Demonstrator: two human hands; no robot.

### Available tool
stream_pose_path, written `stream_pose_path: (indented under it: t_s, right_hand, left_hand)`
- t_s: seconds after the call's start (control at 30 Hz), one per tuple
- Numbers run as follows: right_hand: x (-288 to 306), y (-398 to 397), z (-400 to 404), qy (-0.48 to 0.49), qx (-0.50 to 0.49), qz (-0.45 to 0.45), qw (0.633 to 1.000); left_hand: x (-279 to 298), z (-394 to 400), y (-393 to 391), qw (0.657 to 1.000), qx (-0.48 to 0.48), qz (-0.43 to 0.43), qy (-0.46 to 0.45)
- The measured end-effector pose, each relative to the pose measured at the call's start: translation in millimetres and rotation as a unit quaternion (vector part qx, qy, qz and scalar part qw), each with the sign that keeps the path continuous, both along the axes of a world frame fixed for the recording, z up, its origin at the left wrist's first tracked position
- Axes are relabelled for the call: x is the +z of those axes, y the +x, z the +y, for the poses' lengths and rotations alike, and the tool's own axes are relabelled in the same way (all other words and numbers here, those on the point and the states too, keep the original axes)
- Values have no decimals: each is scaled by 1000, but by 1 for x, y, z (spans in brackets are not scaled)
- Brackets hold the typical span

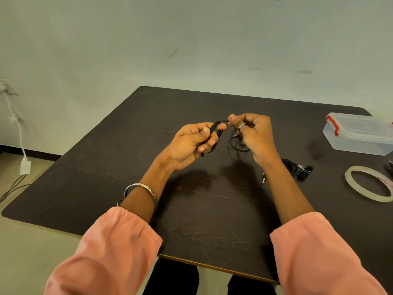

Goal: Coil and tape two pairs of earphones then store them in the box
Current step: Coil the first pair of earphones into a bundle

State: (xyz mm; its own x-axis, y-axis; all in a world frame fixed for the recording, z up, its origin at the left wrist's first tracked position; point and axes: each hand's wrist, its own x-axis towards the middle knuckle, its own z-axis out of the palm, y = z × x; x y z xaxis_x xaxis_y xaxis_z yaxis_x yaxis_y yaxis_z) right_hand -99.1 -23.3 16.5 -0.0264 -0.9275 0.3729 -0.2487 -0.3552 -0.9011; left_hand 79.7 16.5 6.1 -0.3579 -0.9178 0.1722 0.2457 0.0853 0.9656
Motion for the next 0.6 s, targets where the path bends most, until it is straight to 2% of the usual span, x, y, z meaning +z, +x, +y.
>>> stream_pose_path:
  t_s: [0.17,0.23,0.43,0.6]
  right_hand:
    - [-9,11,3,-7,25,100,995]
    - [-11,17,6,-22,50,155,986]
    - [-12,35,16,-76,142,301,940]
    - [-10,39,23,-23,167,319,933]
  left_hand:
    - [4,-4,5,988,41,148,32]
    - [6,-6,8,980,74,182,38]
    - [4,-10,10,968,152,195,54]
    - [6,-10,14,952,205,221,53]
